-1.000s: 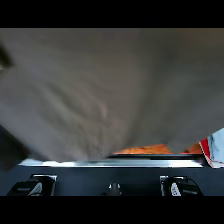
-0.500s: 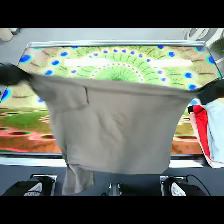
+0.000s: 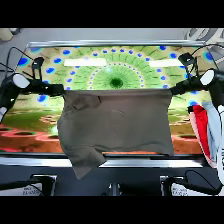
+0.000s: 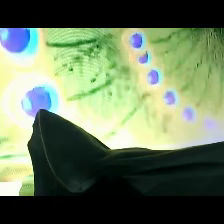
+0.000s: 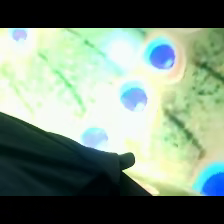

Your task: Fold the shirts.

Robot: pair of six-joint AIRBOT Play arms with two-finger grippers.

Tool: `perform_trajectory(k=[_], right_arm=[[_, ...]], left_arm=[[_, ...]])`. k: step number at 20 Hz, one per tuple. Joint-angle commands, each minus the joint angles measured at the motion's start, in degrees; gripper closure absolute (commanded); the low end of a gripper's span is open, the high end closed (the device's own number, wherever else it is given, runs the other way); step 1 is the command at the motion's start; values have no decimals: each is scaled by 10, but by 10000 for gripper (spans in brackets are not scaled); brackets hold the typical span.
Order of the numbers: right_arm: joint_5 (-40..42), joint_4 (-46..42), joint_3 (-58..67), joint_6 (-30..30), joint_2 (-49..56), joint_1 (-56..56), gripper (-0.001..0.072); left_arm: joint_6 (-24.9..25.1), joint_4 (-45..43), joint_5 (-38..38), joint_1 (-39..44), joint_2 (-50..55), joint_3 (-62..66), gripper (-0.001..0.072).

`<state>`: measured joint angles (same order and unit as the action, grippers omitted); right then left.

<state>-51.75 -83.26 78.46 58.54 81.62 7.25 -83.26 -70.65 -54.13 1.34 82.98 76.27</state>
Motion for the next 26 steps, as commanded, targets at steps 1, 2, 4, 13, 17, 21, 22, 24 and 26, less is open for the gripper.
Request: perform_trajectory(k=[1, 2, 4, 13, 17, 21, 22, 24, 26], right_arm=[[158, 2, -2, 64, 38, -3, 694], [175, 2, -2, 64, 45, -3, 694], [189, 2, -2, 64, 57, -3, 693], [98, -3, 15, 36, 79, 3, 693], [-49, -42, 25, -2, 44, 12, 693], [-160, -29, -41, -23, 45, 12, 691], [-161, -29, -61, -23, 46, 12, 691], [-174, -25, -82, -23, 53, 12, 690], [-187, -27, -73, -23, 47, 12, 404]], left_arm=[[2, 2, 49, 0, 88, 73, 684], [2, 2, 49, 0, 112, 106, 683], [-7, 2, 46, -1, 152, 168, 684], [4, 16, -64, 25, 173, 214, 684], [8, -57, -231, 24, 123, 196, 684], [-5, -42, -269, 44, 124, 100, 684], [-8, -42, -269, 49, 128, 83, 684], [-24, -41, -271, 53, 132, 66, 683], [-29, -29, -294, 49, 128, 75, 358]])
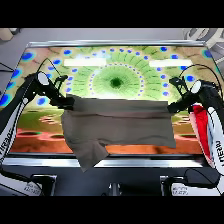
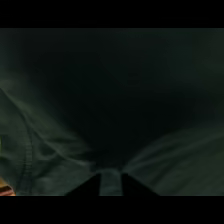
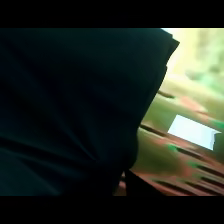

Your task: Fold the shirts.

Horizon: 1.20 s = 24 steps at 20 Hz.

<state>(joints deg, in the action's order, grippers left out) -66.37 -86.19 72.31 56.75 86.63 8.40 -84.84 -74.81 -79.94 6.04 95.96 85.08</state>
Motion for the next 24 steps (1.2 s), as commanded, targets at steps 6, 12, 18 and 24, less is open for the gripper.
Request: perform_trajectory(k=[6, 12, 18, 24], right_arm=[[-175, -56, 12, -3, -59, 1, 275], [-224, -49, -73, -7, -63, 1, 275], [-202, -78, -135, -7, -119, 1, 239], [-180, -85, -138, -15, -122, 19, 155]], left_arm=[[-17, 13, -78, -46, -123, -65, 107], [11, 96, 34, -45, -342, -455, 108], [9, 165, 119, -1, -368, -574, 107], [-13, 166, 165, 58, -338, -575, 108]])
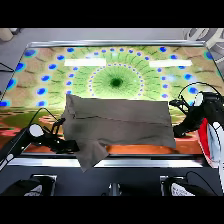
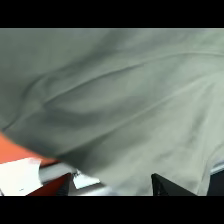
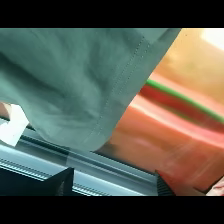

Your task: Fold the shirts.

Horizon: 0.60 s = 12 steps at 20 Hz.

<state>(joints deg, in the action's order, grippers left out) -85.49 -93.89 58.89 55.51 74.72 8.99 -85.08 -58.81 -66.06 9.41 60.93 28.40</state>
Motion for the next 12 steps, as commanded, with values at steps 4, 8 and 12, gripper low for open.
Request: perform_trajectory(k=[4, 8, 12], right_arm=[[-5, 105, -27, -19, -3, 157, 158], [18, 193, -93, -59, -2, 186, 80], [79, 232, -141, -61, -2, 186, 84]], left_arm=[[-26, 6, 56, 32, 28, -8, 469], [-3, 6, 70, 32, 27, 3, 684], [-2, 6, 66, 32, 21, 13, 684]])
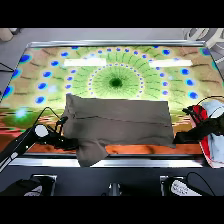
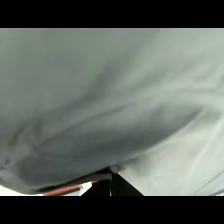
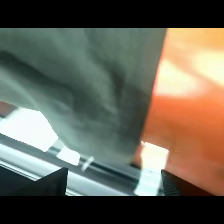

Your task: Fold the shirts.

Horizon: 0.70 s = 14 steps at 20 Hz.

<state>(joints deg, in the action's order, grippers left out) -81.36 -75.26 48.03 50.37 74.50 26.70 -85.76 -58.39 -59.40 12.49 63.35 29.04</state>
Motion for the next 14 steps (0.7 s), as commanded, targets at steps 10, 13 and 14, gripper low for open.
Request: perform_trajectory(k=[10, 13, 14], right_arm=[[98, 87, -94, -7, 0, 9, 334], [121, 96, -91, -12, 0, 9, 691], [119, 103, -85, -31, 0, 9, 693]], left_arm=[[5, 2, -1, 1, -18, 7, 683], [5, -1, -1, 1, -21, 9, 684], [5, -5, -1, 1, -26, 16, 684]])
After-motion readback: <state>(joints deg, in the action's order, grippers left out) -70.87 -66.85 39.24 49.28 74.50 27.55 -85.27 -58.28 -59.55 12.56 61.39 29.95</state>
